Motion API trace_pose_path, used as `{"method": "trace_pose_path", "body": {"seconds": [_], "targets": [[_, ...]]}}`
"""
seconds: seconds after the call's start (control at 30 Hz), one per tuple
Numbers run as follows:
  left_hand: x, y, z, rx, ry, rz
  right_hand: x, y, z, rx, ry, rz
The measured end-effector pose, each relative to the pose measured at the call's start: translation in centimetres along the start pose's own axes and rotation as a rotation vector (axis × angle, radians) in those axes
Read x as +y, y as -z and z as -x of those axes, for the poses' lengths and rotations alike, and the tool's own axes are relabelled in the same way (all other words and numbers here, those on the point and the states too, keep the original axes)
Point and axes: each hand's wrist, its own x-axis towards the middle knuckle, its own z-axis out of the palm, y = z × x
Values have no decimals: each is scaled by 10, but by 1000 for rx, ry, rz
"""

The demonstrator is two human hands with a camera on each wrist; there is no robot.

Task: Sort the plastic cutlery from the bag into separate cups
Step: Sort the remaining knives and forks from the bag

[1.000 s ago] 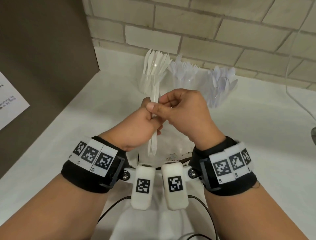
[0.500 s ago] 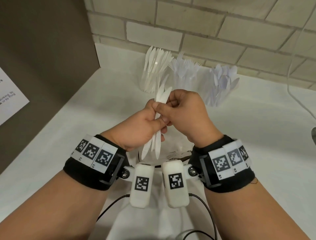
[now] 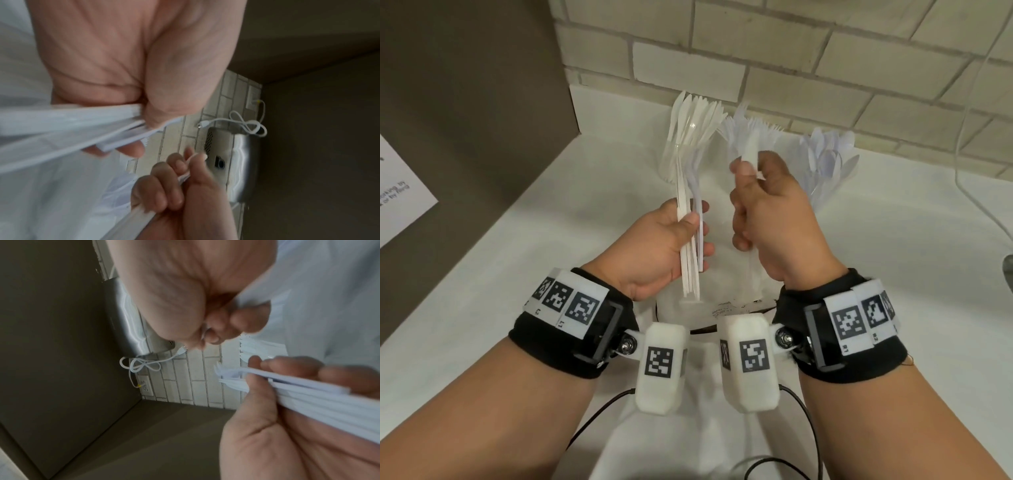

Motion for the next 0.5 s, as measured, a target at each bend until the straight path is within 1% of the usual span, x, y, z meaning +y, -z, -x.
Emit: {"method": "trace_pose_path", "body": {"seconds": [0.03,0.1,0.2,0.33,0.43,0.5], "targets": [[-1,-1,0,20,-21,-84,1,0,0,-26,17,71],[-2,-2,1,17,-68,-228,3,-4,1,-71,53,160],[-1,-4,1,-16,-102,-308,11,-9,-2,-60,66,204],[-1,-4,2,-91,-121,-281,16,-10,-6,-16,66,234],[-2,-2,2,-138,-146,-243,15,-11,-5,-38,62,210],[-4,2,1,-189,-124,-163,14,-10,-6,-56,39,194]]}}
